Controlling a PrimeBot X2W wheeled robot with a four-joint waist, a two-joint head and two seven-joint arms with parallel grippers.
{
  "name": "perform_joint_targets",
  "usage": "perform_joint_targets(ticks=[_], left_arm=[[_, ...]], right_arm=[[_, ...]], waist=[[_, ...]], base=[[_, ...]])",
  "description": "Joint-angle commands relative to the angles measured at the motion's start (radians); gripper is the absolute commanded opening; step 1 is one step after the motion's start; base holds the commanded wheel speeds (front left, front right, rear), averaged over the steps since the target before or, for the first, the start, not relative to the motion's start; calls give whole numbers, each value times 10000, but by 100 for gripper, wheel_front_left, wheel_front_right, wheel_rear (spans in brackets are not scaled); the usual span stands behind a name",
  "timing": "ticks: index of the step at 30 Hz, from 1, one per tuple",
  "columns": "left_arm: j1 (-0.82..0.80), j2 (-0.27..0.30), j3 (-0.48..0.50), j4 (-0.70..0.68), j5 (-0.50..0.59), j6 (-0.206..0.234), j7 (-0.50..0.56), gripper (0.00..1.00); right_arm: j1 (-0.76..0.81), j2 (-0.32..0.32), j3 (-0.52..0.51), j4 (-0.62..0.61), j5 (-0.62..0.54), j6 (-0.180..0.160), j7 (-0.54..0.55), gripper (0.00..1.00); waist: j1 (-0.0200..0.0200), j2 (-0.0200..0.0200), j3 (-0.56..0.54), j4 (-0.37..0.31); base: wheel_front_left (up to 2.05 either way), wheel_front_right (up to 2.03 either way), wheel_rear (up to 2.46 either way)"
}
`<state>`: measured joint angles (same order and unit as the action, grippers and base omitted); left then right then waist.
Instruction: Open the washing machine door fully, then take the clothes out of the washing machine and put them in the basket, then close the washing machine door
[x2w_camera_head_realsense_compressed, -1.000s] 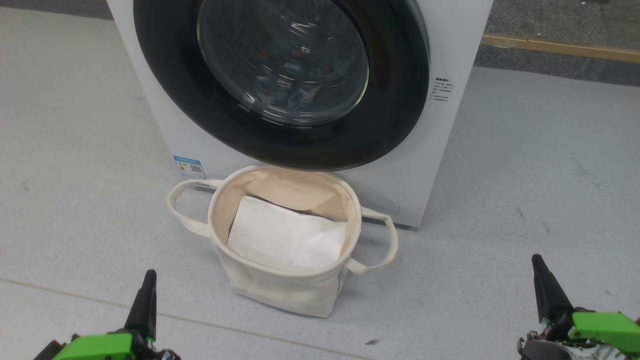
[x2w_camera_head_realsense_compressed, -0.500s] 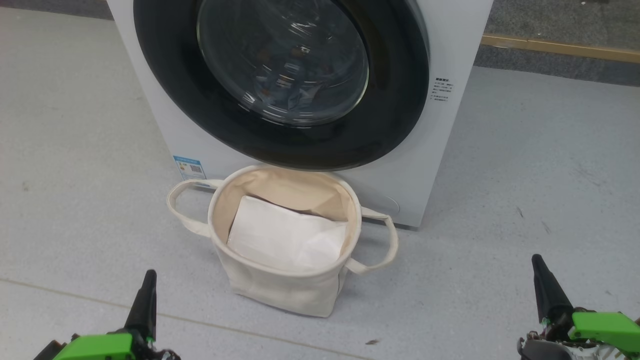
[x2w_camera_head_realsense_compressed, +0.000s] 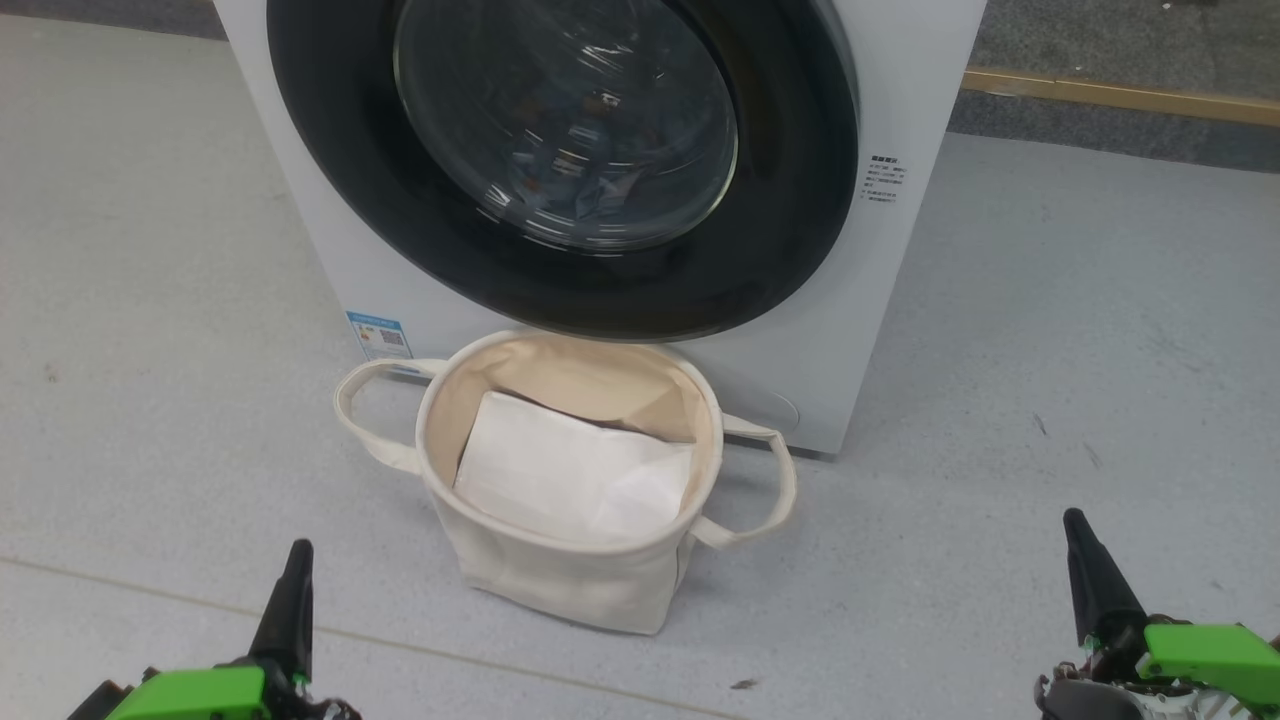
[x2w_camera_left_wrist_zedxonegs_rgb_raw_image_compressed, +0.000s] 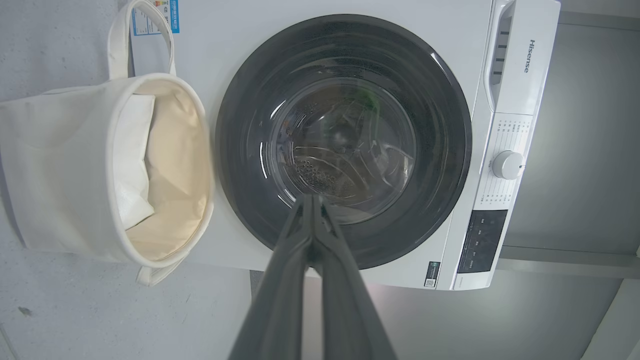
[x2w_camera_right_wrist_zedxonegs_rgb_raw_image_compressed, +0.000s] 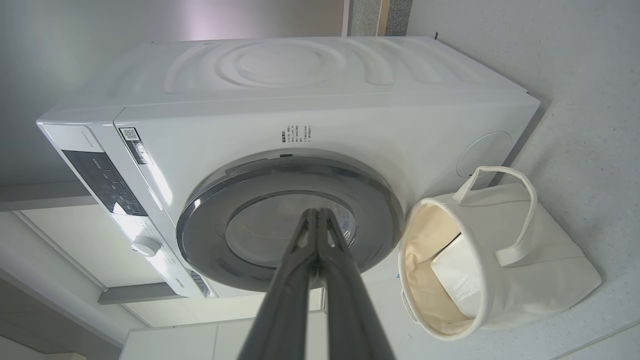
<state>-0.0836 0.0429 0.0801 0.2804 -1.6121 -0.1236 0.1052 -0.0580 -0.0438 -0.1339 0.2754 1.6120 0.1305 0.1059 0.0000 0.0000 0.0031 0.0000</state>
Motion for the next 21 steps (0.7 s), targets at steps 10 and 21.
perform_joint_targets(ticks=[10,21], left_arm=[[0,0,1,-1,2,0,-2,100],[164,-33,-69,327,264,23,-235,100]], right_arm=[[-2,0,1,-2,0,0,-2,100],[102,37,60,335,-229,2,-230,100]], waist=[[0,0,0,0],[21,0,-15,22]], base=[[0,0,0],[0,0,0]])
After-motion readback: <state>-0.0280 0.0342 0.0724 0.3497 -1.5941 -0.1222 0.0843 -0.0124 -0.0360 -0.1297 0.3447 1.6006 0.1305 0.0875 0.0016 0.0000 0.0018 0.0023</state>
